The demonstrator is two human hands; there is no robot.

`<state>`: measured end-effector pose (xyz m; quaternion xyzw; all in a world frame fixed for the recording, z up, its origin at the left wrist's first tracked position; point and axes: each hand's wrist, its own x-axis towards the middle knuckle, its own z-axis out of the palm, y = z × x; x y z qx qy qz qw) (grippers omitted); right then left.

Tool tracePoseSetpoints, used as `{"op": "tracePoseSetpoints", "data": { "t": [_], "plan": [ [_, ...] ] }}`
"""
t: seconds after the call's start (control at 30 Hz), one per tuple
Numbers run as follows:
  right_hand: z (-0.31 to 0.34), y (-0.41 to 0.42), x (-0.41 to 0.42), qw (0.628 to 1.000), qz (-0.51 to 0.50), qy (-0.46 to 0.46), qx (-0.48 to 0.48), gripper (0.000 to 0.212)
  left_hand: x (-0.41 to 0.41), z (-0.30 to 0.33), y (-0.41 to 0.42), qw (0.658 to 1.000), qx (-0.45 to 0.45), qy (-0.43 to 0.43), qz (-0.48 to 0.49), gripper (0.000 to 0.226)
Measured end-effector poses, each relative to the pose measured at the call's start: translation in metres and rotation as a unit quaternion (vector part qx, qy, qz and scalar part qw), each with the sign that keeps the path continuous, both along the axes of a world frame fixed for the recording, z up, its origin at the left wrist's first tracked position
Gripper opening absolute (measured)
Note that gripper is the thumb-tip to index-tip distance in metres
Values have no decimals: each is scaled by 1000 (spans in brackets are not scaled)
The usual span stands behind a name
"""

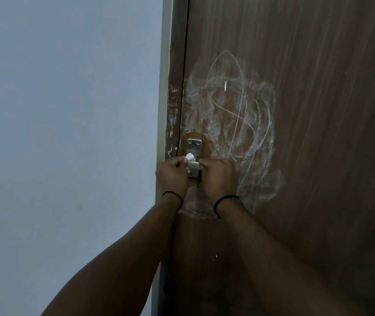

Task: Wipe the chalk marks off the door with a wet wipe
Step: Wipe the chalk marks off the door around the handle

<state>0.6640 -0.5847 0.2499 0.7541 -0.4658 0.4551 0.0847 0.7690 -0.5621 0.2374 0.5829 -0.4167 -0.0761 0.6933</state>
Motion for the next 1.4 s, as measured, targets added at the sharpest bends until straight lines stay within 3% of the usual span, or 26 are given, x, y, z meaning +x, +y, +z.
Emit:
{"op": "tracePoseSetpoints", "data": {
  "t": [0.13, 0.27, 0.5, 0.73, 0.93, 1.33, 1.4],
  "plan": [
    [-4, -8, 1, 1000, 3, -26, -7, 27, -7, -4, 6, 998, 20, -65, -12, 32],
    [-5, -10, 2, 999, 1, -44, -6, 28, -10, -2, 10, 997, 20, -77, -11, 36],
    [-11, -12, 0, 998, 4, -61, -14, 27, -10, -6, 17, 999, -28, -28, -8, 29],
    [1, -9, -1, 999, -1, -40, 26, 24, -4, 5, 2, 1000, 16, -19, 2, 23],
    [15, -9, -3, 995, 30, -45, 81, 8, 0, -2, 1, 998, 34, -46, 34, 21],
    [24, -14, -7, 987, 26, -59, 149, 5, -6, 4, -3, 992, 42, 113, -31, 21],
    [24, -14, -8, 986, 28, -60, 150, 6, -7, 6, -3, 994, 34, 100, -18, 21]
  ]
}}
